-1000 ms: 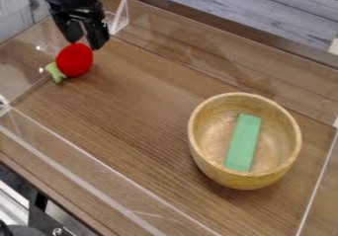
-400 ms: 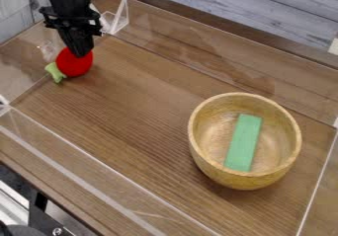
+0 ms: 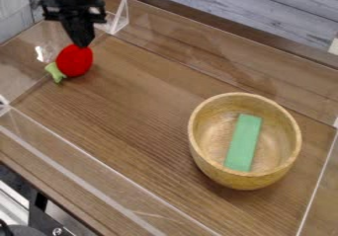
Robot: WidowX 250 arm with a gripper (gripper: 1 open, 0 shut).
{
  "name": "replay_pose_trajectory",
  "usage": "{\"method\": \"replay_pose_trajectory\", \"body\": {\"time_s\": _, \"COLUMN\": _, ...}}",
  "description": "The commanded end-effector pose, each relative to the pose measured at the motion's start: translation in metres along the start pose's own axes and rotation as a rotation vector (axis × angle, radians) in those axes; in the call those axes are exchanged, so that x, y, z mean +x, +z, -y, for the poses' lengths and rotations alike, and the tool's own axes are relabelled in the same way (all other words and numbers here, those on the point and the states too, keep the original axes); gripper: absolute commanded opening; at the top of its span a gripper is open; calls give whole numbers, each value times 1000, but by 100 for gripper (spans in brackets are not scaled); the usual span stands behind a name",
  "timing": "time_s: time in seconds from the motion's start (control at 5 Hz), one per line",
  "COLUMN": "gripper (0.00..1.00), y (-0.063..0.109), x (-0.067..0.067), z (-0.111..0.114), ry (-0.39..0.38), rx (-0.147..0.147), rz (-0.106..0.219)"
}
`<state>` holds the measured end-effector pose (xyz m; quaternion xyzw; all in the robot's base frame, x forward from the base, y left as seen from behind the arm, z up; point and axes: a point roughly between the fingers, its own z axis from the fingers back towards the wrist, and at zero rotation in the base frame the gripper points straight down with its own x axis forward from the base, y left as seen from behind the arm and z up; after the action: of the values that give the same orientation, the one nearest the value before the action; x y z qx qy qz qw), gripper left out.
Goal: Move the red object to the right side of the table
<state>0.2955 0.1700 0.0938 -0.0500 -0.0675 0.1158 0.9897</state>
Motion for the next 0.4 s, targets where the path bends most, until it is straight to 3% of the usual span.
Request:
{"method": "replay_pose_trajectory", "body": {"time_s": 0.0, "gripper": 0, "y": 28, "x": 26, "z": 28, "ry": 5, "rx": 25, "rz": 95}}
{"method": "replay_pose_trajectory", "body": {"time_s": 0.2, "gripper": 100, "y": 16, "x": 33, "z": 10, "ry": 62, "rx": 48, "rz": 96}}
